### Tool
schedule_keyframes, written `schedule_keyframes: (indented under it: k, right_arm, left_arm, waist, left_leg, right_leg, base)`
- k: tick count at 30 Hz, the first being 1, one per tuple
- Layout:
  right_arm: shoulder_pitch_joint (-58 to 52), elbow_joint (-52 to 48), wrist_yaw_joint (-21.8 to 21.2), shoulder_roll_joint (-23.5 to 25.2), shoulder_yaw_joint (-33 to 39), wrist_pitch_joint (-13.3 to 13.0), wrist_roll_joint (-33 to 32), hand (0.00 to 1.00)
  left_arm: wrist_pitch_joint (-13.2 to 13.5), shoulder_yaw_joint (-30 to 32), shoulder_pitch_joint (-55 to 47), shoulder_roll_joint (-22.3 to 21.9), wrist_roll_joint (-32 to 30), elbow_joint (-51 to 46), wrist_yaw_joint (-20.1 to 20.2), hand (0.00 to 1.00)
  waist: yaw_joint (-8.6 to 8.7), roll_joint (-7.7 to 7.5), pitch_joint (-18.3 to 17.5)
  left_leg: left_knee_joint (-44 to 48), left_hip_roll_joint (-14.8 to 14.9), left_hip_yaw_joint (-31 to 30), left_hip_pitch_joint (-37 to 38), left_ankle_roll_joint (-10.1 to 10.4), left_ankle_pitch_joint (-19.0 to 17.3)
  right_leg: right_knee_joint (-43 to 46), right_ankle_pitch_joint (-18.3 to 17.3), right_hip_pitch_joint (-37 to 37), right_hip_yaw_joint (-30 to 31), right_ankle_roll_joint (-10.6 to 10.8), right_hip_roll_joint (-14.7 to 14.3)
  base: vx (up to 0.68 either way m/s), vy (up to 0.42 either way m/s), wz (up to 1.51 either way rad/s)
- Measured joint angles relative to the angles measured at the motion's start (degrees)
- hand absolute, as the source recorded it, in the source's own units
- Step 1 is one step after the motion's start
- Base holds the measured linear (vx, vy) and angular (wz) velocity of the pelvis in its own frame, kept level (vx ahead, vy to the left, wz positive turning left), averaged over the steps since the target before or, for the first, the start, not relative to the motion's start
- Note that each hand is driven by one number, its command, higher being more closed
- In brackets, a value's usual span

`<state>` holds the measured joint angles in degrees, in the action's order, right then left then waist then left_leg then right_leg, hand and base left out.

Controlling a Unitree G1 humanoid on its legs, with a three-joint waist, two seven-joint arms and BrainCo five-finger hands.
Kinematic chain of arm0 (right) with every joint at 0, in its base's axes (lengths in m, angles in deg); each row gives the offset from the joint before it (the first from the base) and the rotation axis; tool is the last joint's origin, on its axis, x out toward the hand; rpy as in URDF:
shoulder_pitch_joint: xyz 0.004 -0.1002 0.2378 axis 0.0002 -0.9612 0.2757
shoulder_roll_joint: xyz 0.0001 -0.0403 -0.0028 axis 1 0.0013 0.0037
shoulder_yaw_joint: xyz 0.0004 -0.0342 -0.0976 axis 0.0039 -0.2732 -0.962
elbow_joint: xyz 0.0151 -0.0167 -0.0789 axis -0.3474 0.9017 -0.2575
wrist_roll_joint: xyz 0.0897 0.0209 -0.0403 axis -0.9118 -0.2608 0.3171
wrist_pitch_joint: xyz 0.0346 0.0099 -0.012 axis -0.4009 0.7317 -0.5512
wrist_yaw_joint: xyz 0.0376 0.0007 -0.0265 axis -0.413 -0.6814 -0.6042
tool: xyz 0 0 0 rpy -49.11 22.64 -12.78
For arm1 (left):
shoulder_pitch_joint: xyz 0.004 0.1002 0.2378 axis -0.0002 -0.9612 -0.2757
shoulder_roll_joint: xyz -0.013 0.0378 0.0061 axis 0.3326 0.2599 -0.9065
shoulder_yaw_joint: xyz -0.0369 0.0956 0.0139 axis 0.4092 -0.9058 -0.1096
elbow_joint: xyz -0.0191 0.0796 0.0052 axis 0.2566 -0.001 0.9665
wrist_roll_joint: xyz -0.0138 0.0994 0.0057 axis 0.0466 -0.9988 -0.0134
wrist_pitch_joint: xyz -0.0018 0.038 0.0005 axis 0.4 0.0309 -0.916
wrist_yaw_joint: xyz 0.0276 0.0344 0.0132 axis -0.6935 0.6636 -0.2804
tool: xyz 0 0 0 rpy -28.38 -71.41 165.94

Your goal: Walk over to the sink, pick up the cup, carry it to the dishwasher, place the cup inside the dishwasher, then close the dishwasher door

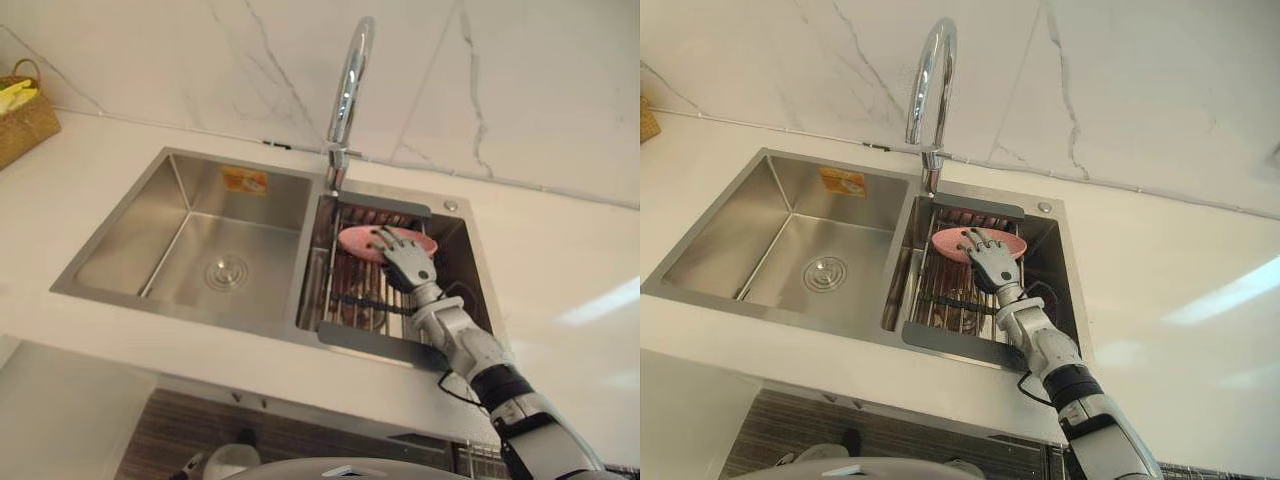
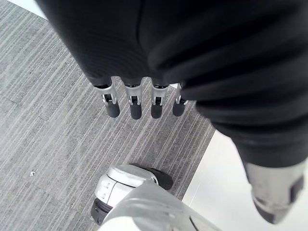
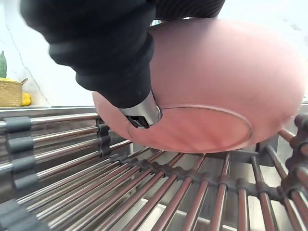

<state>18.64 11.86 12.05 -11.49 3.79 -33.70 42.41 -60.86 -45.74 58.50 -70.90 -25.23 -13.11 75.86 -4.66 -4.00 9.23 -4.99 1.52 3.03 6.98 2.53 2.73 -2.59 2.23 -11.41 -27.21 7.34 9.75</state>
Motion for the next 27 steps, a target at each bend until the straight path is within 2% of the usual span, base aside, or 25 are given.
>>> schedule_keyframes:
  k: [8, 17, 26, 27]
  right_arm:
    - [1.43, -4.00, 2.42, -0.35, 4.52, 0.84, -2.32, 1.00]
    - [2.78, -13.91, 1.89, -0.41, 7.90, 0.75, -5.95, 1.00]
    - [3.72, -18.30, 0.35, -0.42, 8.45, -0.40, -6.91, 1.00]
    - [3.72, -18.30, -1.06, -0.41, 8.45, -0.42, -8.08, 0.00]
  left_arm:
    - [0.05, 0.08, -0.45, -0.31, -0.01, -0.05, -0.02, 0.00]
    - [-0.37, 0.25, -0.74, -0.50, -0.17, -0.09, -0.02, 0.00]
    - [-0.46, 1.22, -0.89, -0.72, -1.49, -0.10, -0.02, 0.00]
    - [-0.49, 1.22, -0.89, -0.65, -1.66, -0.12, -0.02, 0.00]
  waist:
    - [0.41, 0.48, -0.20]
    - [0.61, 0.69, -0.50]
    - [1.37, 0.24, -0.84]
    - [1.37, 0.06, -0.96]
  left_leg:
    - [0.00, 0.06, 0.24, 0.04, 0.09, 0.19]
    - [0.00, 0.10, 1.61, 0.25, -0.04, 0.30]
    - [0.00, 0.20, 3.19, 0.32, -0.12, 0.33]
    - [0.00, 0.24, 3.39, 0.32, -0.13, 0.33]
  right_leg:
    - [-0.01, 0.25, 0.09, 0.35, -0.04, -0.01]
    - [-0.38, 1.08, 0.55, 1.69, -0.16, -0.01]
    - [-0.61, 1.73, 1.33, 3.72, -0.23, -0.02]
    - [-0.66, 1.73, 1.43, 3.92, -0.23, -0.02]
  base:
    - [0.00, 0.000, 0.00]
    - [-0.01, 0.008, -0.07]
    - [-0.01, 0.013, -0.09]
    - [-0.01, 0.006, -0.09]
